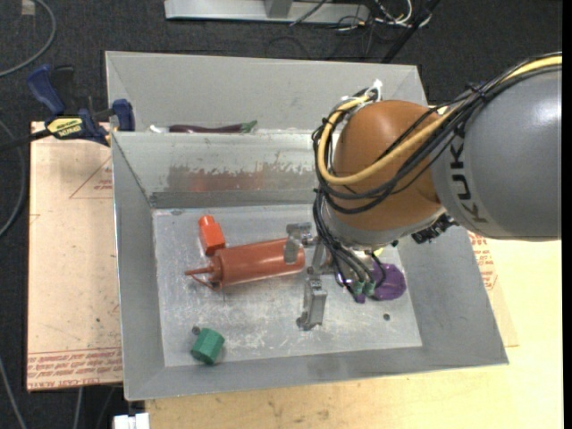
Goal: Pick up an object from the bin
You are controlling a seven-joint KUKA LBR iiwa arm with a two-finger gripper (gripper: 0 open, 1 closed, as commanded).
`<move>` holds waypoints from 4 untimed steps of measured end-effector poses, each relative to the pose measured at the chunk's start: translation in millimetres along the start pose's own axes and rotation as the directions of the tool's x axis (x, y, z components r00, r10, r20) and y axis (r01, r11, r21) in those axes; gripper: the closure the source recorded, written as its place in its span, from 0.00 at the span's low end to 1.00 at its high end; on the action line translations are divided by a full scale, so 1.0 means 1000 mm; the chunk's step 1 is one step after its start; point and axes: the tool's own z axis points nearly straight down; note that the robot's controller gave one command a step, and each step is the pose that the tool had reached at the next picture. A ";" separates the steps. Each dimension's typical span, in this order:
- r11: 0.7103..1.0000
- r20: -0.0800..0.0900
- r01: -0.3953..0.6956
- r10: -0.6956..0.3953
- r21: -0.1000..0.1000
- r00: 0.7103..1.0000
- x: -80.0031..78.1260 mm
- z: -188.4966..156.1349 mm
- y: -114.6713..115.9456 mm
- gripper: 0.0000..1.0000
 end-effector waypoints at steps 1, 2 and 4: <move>1.000 0.008 -0.002 0.002 -0.001 1.000 -0.002 -0.004 0.000 0.00; 1.000 0.018 0.006 -0.006 -0.003 1.000 -0.047 0.032 0.012 0.00; 0.999 0.028 0.049 -0.049 -0.004 0.998 -0.078 0.112 0.027 1.00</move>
Offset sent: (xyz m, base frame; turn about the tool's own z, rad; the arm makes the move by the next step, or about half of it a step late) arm 0.0754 0.0210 -0.0718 -0.0157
